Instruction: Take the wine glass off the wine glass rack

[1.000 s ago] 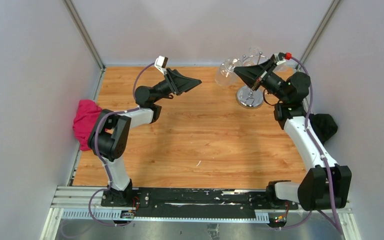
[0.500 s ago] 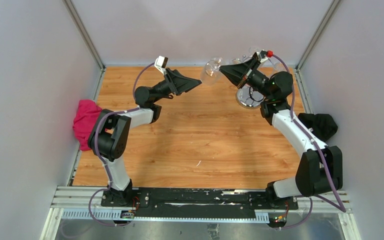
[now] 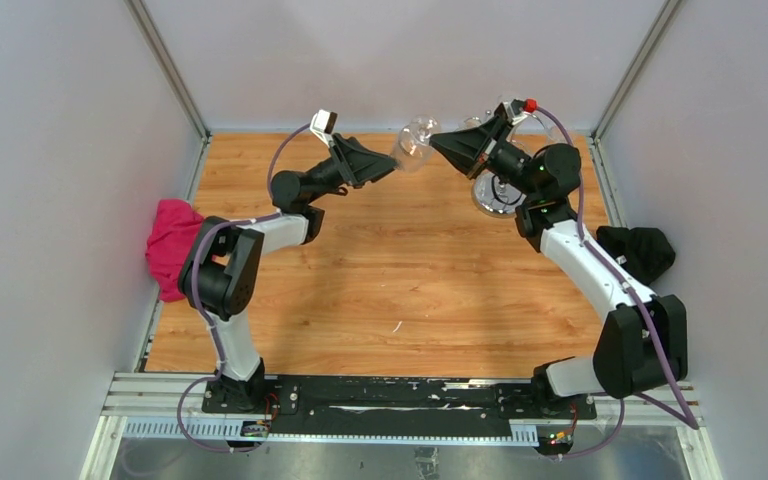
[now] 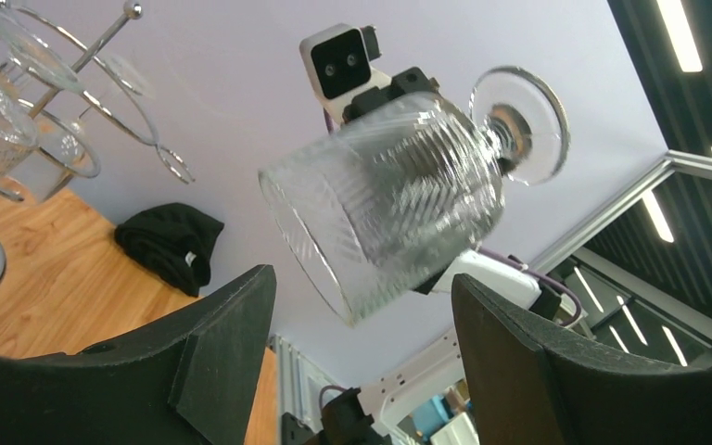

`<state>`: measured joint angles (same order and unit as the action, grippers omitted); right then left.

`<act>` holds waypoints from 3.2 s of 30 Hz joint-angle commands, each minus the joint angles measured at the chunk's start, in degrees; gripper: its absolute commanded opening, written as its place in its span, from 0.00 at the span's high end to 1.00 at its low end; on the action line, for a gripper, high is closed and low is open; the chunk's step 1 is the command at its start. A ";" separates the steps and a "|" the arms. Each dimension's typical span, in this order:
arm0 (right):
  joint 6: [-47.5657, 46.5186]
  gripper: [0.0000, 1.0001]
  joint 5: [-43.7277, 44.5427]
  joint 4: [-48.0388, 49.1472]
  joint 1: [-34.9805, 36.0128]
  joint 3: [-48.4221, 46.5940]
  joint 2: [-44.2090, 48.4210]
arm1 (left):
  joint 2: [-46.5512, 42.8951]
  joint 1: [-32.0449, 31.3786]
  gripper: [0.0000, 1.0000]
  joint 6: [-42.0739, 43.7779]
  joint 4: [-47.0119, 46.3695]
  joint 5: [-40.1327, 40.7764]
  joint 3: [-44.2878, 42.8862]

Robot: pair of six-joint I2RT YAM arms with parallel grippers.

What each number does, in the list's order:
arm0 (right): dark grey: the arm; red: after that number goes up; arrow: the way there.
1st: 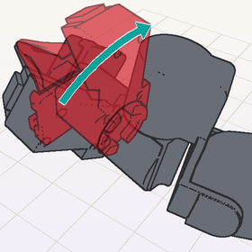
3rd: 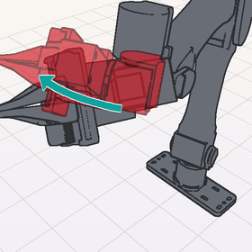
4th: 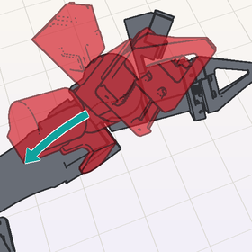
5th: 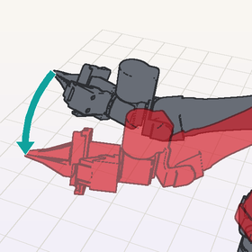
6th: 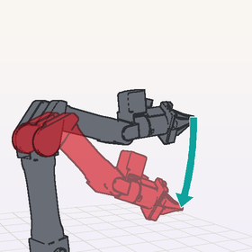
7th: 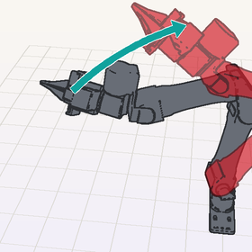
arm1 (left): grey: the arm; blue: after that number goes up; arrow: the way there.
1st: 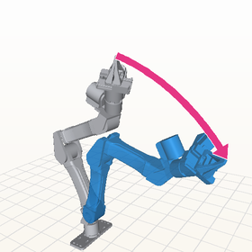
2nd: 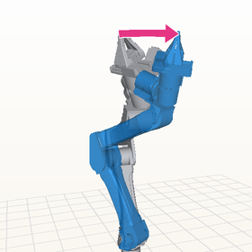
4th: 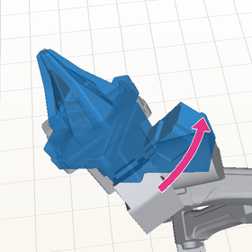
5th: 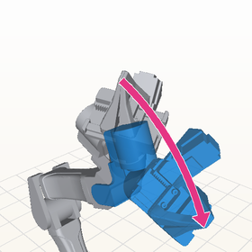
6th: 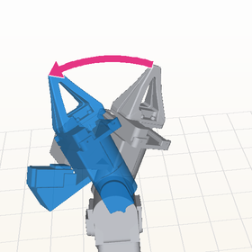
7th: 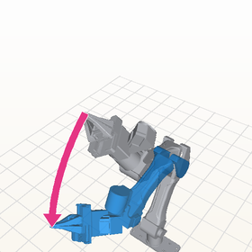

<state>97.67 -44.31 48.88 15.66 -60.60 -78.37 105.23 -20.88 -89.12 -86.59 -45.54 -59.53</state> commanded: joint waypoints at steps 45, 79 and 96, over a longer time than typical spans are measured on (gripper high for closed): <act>10.65 0.64 2.38 31.88 9.44 6.21 -8.94 | -18.54 -1.57 1.00 -0.09 -1.28 7.79 3.78; -40.24 0.20 -1.18 -39.55 0.42 -5.68 13.77 | -35.90 4.80 1.00 59.03 103.67 33.36 -22.17; -65.11 0.14 11.77 -72.35 0.34 -17.65 16.84 | -15.92 4.80 1.00 71.10 133.16 48.67 -47.76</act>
<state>37.04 -34.63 -18.57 16.45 -77.12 -61.91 87.26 -16.25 -21.34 42.33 -0.16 -102.78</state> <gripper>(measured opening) 0.854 0.205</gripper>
